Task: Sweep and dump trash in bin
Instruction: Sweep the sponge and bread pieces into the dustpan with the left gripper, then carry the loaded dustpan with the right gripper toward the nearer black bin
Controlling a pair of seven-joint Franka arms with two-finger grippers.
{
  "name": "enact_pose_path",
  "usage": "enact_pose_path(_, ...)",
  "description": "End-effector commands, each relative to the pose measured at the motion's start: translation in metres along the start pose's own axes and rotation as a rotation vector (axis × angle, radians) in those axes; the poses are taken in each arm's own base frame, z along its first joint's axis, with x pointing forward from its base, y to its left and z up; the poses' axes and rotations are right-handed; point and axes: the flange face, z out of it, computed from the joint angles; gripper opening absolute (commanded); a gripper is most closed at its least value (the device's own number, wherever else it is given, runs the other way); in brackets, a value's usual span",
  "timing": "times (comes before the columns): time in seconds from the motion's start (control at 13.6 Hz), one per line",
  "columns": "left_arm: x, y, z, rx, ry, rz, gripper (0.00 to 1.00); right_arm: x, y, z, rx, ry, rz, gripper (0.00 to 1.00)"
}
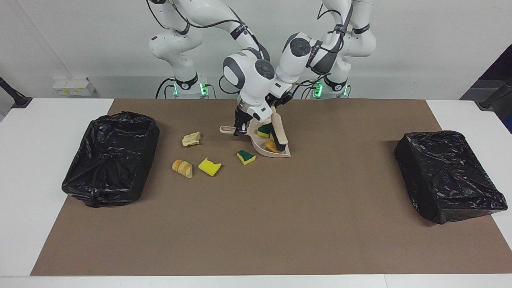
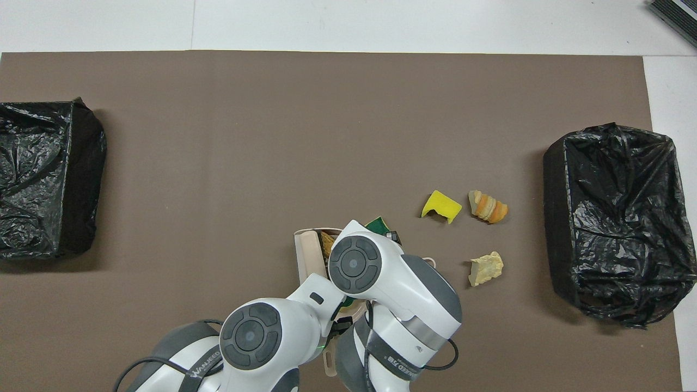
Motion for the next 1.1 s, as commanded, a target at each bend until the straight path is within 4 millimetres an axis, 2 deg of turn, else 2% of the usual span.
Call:
enact_pose_path(0.0, 0.025, 0.009, -0.037, -0.041, -0.043, -0.006, 0.00, -0.005, -0.006, 0.000, -0.003, 0.028, 0.012, 0.00)
enact_pose_path(0.15, 0.043, 0.001, -0.055, -0.054, -0.037, -0.012, 0.00, -0.004, -0.005, -0.001, -0.011, 0.035, 0.012, 0.00)
enact_pose_path(0.29, 0.053, -0.013, -0.061, -0.041, -0.035, 0.039, 0.00, -0.004, -0.006, 0.002, -0.011, 0.035, 0.011, 0.00)
enact_pose_path(0.44, 0.081, -0.049, -0.081, 0.024, 0.011, 0.043, 0.00, -0.007, -0.005, 0.002, -0.016, 0.041, 0.020, 0.00)
enact_pose_path(0.51, 0.085, -0.059, -0.091, 0.075, 0.026, 0.074, 0.00, -0.009, -0.003, 0.004, -0.016, 0.044, 0.025, 0.00)
enact_pose_path(0.66, 0.078, -0.074, -0.100, 0.162, 0.013, 0.103, 0.00, -0.013, 0.001, 0.002, -0.030, 0.059, 0.033, 0.00)
enact_pose_path(0.81, 0.069, -0.078, -0.102, 0.212, 0.019, 0.108, 0.00, -0.025, 0.006, -0.007, -0.028, 0.093, 0.060, 0.00)
enact_pose_path(1.03, 0.046, -0.077, -0.090, 0.244, 0.009, 0.118, 0.00, -0.059, 0.017, -0.027, -0.025, 0.150, 0.113, 0.00)
